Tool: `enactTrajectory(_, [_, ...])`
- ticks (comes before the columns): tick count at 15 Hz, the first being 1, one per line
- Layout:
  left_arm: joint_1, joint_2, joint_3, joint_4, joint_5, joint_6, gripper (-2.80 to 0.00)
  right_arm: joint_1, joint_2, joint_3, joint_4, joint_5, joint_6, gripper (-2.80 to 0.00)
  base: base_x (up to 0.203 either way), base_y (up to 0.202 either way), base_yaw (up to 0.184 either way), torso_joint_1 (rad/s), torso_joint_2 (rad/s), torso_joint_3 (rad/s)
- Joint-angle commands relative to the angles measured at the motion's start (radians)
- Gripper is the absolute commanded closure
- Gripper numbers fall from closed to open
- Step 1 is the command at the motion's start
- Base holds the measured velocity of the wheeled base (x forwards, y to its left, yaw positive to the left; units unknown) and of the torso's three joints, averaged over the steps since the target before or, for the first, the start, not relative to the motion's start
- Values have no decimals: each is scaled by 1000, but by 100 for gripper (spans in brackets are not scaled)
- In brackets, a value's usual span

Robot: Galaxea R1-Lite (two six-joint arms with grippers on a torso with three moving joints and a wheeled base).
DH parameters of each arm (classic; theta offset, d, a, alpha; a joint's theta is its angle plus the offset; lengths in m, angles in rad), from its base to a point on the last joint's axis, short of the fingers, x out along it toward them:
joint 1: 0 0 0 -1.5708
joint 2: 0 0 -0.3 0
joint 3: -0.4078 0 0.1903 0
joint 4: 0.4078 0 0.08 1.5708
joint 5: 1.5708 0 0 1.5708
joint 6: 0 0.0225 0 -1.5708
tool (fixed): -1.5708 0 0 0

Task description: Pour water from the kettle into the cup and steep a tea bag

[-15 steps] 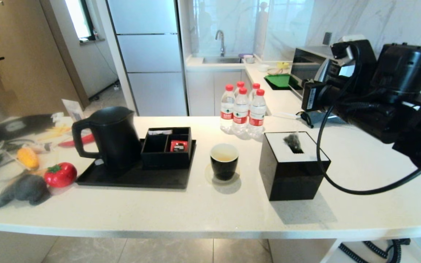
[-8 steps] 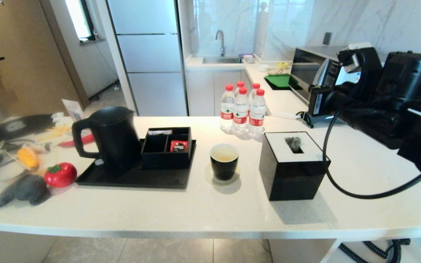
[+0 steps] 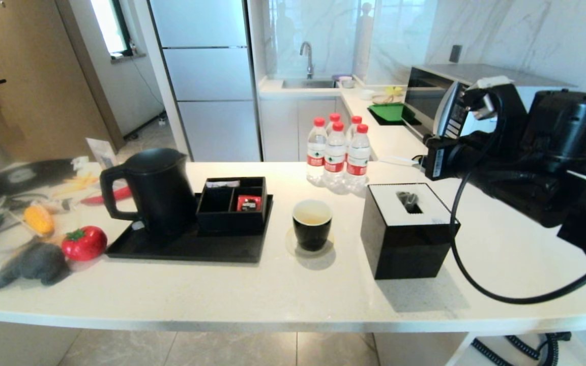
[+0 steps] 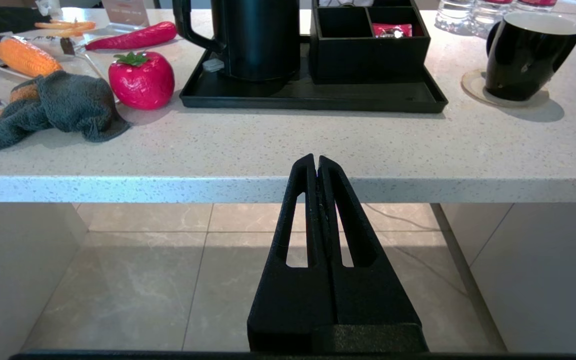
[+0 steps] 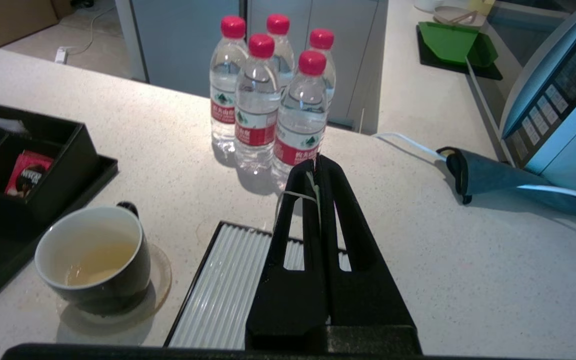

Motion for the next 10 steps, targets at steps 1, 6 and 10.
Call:
enactTrajectory(1, [0, 0, 0, 0, 0, 0, 0, 9, -2, 68, -42, -2, -1, 0, 0, 0, 0, 0, 0, 0])
enactTrajectory(6, [0, 0, 0, 0, 0, 0, 0, 9, 6, 110, -72, 1, 0, 0, 0, 0, 0, 0, 0, 0])
enactTrajectory(10, [0, 0, 0, 0, 0, 0, 0, 9, 15, 107, -72, 1, 0, 0, 0, 0, 0, 0, 0, 0])
